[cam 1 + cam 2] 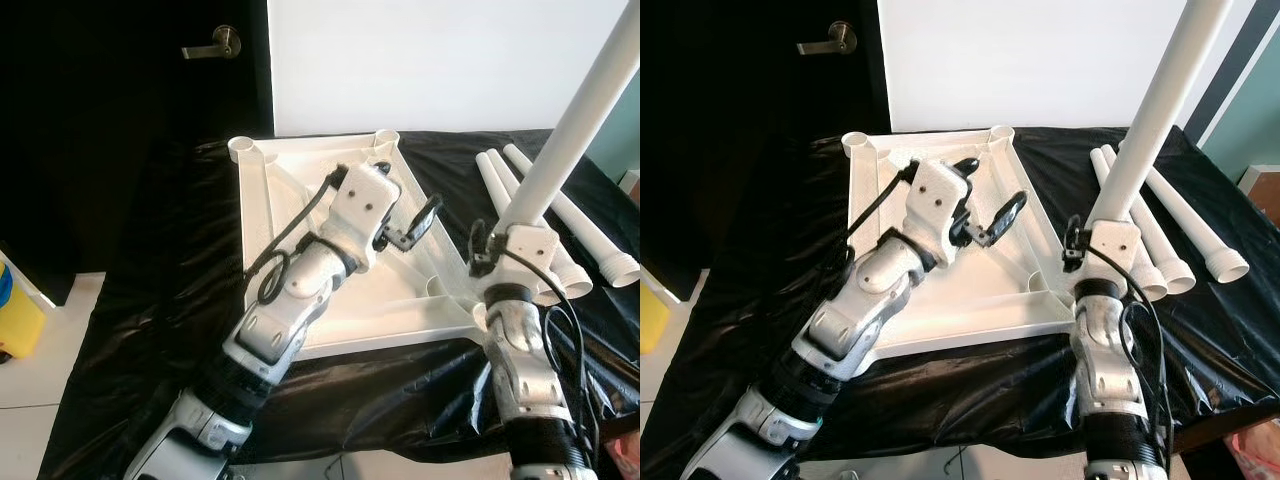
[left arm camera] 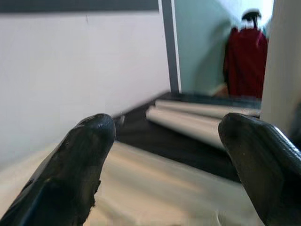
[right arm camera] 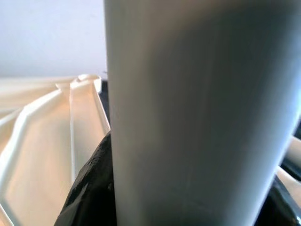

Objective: Building children table

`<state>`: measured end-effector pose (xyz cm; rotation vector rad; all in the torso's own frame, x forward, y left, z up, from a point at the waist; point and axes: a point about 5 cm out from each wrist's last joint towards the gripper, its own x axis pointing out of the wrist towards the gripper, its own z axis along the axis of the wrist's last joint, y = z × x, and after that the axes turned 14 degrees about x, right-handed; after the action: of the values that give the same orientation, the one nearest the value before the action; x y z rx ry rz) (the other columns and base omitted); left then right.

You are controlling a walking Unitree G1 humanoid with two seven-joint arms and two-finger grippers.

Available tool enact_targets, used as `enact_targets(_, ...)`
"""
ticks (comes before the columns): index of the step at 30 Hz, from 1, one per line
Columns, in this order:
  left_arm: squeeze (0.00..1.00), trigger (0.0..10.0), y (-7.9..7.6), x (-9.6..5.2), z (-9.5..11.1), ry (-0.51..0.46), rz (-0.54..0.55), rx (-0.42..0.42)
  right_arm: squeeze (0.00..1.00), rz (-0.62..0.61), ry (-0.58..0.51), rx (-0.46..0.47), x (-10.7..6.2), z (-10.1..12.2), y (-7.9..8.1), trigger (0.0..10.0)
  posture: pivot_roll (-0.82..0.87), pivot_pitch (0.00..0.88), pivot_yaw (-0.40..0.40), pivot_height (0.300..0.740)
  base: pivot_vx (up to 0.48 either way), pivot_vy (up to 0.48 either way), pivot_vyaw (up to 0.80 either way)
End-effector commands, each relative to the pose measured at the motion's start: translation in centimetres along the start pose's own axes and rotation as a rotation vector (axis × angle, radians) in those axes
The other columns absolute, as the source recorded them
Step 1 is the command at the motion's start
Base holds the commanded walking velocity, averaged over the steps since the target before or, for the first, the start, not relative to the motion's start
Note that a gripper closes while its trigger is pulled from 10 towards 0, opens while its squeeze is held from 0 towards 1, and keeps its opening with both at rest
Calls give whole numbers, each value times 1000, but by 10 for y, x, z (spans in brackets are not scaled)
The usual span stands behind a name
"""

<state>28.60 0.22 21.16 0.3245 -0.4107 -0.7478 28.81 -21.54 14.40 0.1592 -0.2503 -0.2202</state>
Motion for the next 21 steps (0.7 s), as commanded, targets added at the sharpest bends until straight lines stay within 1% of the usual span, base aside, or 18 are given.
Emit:
enact_targets(1,0,10000,-7,1,3,-37,-94,4,0,4,-27,8,0,5,-1,10000,-17,20,-21,740,0,0,0)
enact_targets(4,0,10000,-9,-2,1,-46,-111,6,0,9,-22,10,-2,4,-3,10000,-17,20,-21,740,0,0,0)
enact_targets(6,0,10000,-27,-12,-11,-19,-243,18,0,0,-9,9,-9,0,-8,10000,-23,22,-17,740,0,0,0)
enact_targets(7,0,10000,-27,-12,-11,-19,-243,18,0,0,-9,9,-9,0,-8,10000,-23,22,-17,740,0,0,0)
enact_targets(9,0,10000,-41,-20,-20,6,-334,19,0,6,3,7,-16,-3,-9,10000,-25,23,-11,740,0,0,0)
enact_targets(12,0,10000,-42,-21,-21,11,-345,19,0,9,6,9,-17,-4,-9,10000,-25,23,-11,740,0,0,0)
enact_targets(15,0,10000,-53,-27,-27,39,-422,-4,0,10,29,-4,-24,-10,-13,10000,-26,27,-8,740,0,0,0)
enact_targets(21,0,10000,-56,-30,-29,47,-450,-8,0,11,50,-10,-28,-16,-16,10000,-27,30,-4,740,0,0,0)
